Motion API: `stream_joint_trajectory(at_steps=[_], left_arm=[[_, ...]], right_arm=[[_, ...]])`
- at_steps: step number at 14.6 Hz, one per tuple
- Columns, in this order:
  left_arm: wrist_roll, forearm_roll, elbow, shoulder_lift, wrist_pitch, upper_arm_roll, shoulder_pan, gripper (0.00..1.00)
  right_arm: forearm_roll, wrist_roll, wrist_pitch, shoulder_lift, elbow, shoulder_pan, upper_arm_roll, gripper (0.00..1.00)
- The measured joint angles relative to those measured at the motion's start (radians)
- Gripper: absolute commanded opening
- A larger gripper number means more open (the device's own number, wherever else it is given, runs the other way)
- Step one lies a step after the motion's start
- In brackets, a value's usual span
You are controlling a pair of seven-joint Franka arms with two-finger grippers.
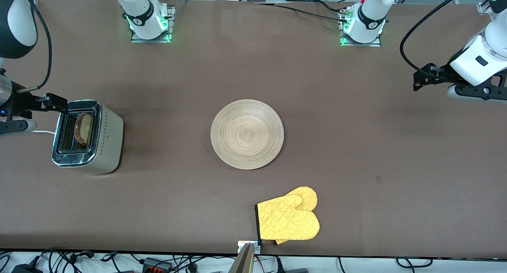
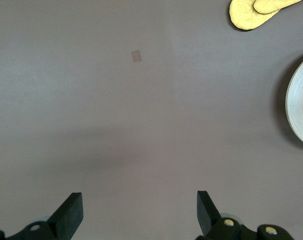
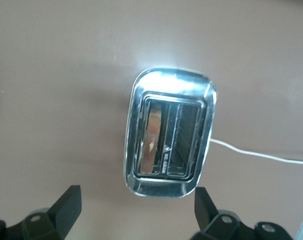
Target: Move plate and put bread in toaster
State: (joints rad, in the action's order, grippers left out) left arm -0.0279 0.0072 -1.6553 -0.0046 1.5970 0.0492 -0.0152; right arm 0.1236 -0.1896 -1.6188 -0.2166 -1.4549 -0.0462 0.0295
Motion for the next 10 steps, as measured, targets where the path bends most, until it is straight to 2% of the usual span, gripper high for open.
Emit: stream_joint_trajectory(at_steps=[2,4,7,10], left_arm=[[0.0,0.0,0.0,0.0,0.0,0.0,0.0,1.0],[0.0,0.0,0.0,0.0,0.0,0.0,0.0,1.0],[0.0,0.0,0.0,0.0,0.0,0.0,0.0,1.0],[0.0,0.0,0.0,0.0,0.0,0.0,0.0,1.0]], right_arm=[[-0.009,0.0,-0.022,0.053,-0.062,-0.004,-0.012,1.0],[-0.045,0.001,0.015,0.087,-0.098,-0.005,-0.017,1.0],[-0.117,0.001,0.006,0.112,-0.12,-0.024,-0.022,1.0],[-0.13,0.001,-0.013,0.126,-0.124,-0.034,-0.022,1.0]])
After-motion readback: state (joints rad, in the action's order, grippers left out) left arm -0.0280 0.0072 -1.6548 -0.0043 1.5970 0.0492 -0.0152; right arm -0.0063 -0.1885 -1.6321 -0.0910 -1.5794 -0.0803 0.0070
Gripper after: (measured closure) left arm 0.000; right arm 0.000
